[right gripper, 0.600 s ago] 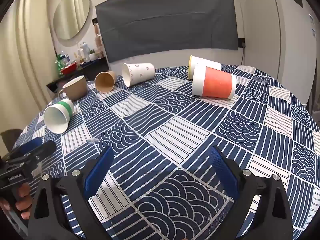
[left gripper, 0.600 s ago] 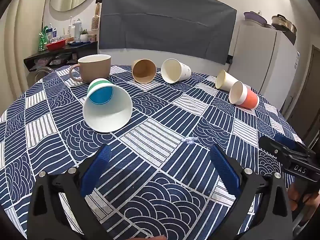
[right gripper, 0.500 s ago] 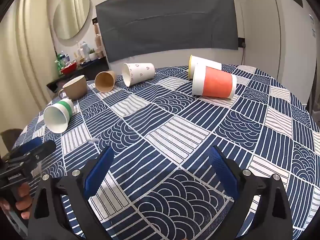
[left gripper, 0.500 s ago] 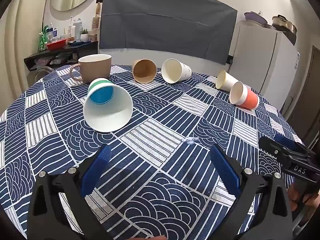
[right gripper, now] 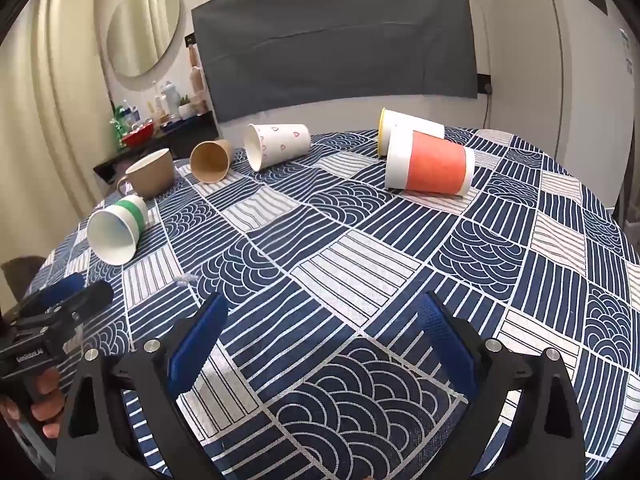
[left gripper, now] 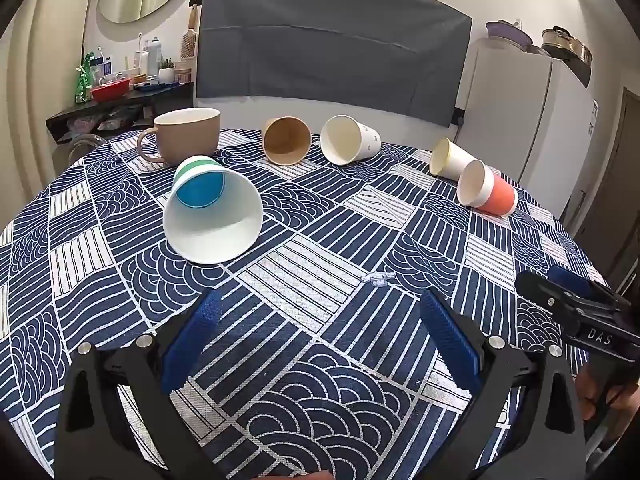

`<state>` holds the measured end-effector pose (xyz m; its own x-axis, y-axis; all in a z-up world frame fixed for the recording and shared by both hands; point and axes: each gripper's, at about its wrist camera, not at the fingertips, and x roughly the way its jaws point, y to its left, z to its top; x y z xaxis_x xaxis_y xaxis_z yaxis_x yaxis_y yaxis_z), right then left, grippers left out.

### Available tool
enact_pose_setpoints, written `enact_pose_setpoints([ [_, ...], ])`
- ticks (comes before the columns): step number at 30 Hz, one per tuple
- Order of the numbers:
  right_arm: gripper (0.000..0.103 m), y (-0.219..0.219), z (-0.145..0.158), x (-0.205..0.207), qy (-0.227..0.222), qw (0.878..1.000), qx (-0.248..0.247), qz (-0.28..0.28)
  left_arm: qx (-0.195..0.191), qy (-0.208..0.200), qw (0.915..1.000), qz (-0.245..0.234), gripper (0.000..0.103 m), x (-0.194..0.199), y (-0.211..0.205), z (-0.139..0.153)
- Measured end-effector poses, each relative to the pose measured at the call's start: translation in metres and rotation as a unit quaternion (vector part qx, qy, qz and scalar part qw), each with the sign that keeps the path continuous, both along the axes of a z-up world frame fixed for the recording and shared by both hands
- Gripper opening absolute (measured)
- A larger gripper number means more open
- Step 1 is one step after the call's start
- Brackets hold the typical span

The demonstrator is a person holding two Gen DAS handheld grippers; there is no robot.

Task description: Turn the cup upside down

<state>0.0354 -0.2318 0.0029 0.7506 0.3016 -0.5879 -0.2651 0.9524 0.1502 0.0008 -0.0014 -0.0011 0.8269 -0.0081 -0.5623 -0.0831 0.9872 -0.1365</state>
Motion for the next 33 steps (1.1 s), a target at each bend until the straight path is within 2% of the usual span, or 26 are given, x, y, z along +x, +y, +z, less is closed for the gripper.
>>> enact_pose_setpoints([
  [33,0.092,-0.0019,-0.0004,-0.0003,0.003,1.000,0.002,0.002,-0.001,0.002,1.0000,-0.004,0.097,0.0018,-0.0004,-0.0017],
])
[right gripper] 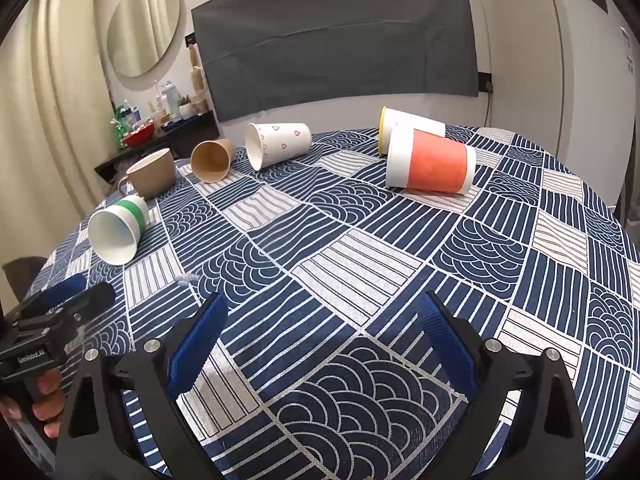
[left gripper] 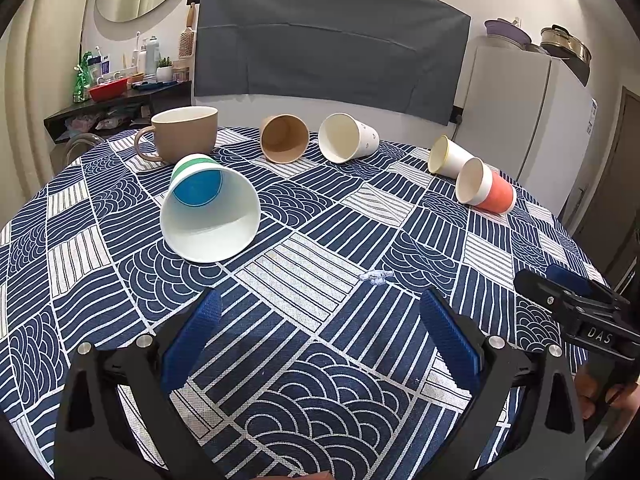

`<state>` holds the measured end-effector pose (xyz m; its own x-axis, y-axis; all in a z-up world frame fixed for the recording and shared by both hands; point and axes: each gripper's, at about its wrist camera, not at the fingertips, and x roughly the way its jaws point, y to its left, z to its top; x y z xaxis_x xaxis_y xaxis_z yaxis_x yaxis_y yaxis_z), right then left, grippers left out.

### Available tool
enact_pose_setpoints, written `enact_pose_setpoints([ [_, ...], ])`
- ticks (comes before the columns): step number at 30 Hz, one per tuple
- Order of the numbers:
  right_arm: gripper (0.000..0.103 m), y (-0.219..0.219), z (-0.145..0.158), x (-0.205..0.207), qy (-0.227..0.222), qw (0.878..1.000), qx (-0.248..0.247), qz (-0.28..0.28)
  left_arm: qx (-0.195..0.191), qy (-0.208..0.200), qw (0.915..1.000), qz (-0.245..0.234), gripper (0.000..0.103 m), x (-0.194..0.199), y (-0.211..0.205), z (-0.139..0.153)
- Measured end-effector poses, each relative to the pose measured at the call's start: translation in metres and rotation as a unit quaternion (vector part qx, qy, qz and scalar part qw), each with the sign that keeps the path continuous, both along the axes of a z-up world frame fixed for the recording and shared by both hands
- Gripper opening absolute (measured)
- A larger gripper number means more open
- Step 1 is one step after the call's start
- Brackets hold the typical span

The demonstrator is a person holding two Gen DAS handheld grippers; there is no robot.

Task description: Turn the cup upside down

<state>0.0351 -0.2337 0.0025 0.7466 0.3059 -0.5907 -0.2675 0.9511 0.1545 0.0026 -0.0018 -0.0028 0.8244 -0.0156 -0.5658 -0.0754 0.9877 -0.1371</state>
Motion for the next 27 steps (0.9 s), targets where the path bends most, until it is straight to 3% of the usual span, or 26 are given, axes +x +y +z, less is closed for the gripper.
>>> enact_pose_setpoints([
  [27,0.092,-0.0003,-0.0001,0.0012,0.003,1.000,0.003,0.002,-0.001,0.006,1.0000,-0.001,0.097,0.0014,0.0004,-0.0005],
])
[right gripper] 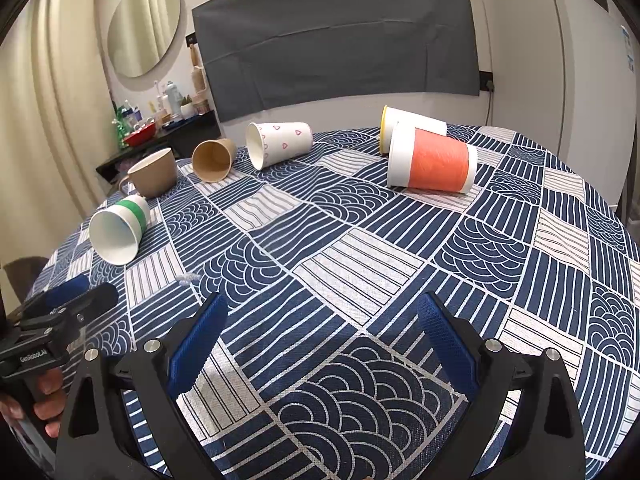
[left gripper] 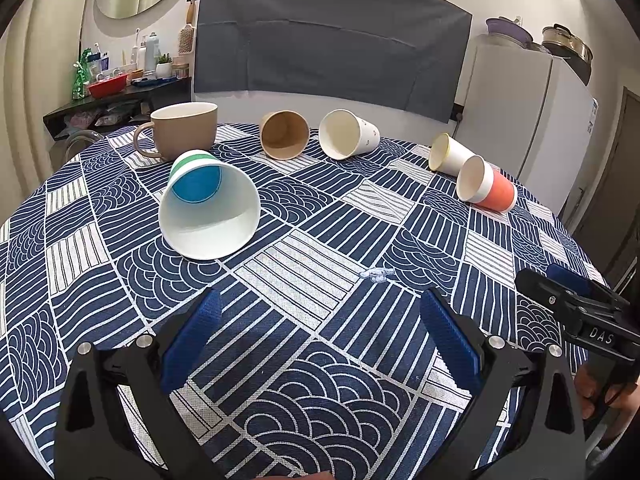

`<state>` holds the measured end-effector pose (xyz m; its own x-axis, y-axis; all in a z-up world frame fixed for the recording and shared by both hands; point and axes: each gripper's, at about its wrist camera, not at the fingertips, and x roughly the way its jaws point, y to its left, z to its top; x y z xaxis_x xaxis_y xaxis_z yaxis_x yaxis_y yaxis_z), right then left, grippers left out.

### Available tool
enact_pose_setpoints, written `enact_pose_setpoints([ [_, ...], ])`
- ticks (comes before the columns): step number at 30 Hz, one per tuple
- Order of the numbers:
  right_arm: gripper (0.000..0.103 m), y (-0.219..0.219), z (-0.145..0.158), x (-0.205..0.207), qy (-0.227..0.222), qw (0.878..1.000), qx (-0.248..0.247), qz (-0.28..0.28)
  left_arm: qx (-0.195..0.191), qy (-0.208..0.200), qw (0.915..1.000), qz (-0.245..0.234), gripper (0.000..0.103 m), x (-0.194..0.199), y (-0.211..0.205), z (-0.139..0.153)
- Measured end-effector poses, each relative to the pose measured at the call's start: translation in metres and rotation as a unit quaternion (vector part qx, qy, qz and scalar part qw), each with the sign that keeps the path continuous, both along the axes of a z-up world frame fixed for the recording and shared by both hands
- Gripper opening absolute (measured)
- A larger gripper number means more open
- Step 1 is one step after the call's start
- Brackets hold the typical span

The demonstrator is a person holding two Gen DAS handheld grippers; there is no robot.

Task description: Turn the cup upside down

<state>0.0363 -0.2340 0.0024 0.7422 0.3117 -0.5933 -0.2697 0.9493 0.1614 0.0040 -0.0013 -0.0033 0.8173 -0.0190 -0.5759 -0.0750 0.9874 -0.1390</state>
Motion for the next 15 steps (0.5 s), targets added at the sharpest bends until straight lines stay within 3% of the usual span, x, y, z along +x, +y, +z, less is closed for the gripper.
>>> enact_pose_setpoints([
  [15,0.092,-0.0003,-0.0006,0.0002,0.002,1.000,0.004,0.005,-0.006,0.009,0.9999,-0.002,0.097,0.0023,0.0010,-0.0029],
])
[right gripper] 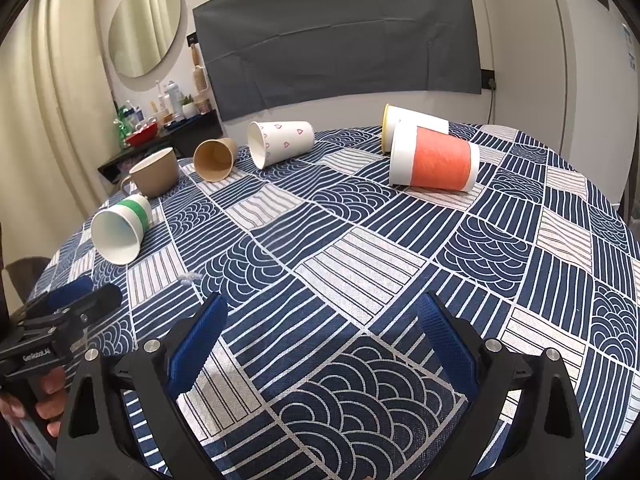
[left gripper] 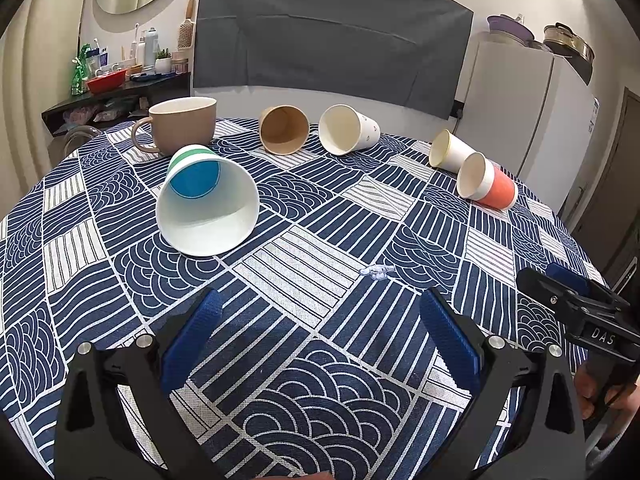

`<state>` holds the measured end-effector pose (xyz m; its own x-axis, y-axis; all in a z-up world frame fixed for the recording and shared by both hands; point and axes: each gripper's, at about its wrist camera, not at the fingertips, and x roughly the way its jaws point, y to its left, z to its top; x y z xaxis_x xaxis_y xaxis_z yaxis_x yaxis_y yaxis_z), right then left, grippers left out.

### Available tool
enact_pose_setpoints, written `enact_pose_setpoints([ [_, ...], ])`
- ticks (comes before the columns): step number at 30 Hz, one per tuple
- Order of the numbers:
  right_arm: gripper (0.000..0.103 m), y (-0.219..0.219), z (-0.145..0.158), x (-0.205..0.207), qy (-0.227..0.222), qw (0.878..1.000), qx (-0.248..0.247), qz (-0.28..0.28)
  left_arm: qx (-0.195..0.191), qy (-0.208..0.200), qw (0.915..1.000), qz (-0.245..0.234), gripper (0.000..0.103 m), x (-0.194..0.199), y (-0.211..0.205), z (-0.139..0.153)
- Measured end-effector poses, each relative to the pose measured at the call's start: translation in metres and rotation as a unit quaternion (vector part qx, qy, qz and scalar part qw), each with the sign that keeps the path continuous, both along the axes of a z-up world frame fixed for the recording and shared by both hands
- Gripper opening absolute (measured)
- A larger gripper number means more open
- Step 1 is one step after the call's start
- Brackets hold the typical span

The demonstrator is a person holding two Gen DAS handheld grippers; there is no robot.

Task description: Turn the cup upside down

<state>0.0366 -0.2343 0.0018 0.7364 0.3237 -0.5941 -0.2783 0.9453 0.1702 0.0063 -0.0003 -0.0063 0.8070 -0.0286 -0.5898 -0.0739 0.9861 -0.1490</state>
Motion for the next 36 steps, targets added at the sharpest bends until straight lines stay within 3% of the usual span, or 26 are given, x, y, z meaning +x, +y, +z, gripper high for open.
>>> enact_pose_setpoints([
  [17,0.092,0.001,-0.001,0.002,0.005,1.000,0.008,0.013,-0.028,0.023,0.9993,0.001,0.097,0.010,0.010,-0.001],
  [24,0.092,0.001,-0.001,0.002,0.006,1.000,0.011,0.019,-0.005,0.030,0.9993,0.019,0.097,0.012,0.017,0.002],
  [36,0.092,0.000,-0.001,0.002,0.005,1.000,0.015,0.025,0.038,0.047,0.9950,0.079,0.097,0.028,0.064,0.018],
])
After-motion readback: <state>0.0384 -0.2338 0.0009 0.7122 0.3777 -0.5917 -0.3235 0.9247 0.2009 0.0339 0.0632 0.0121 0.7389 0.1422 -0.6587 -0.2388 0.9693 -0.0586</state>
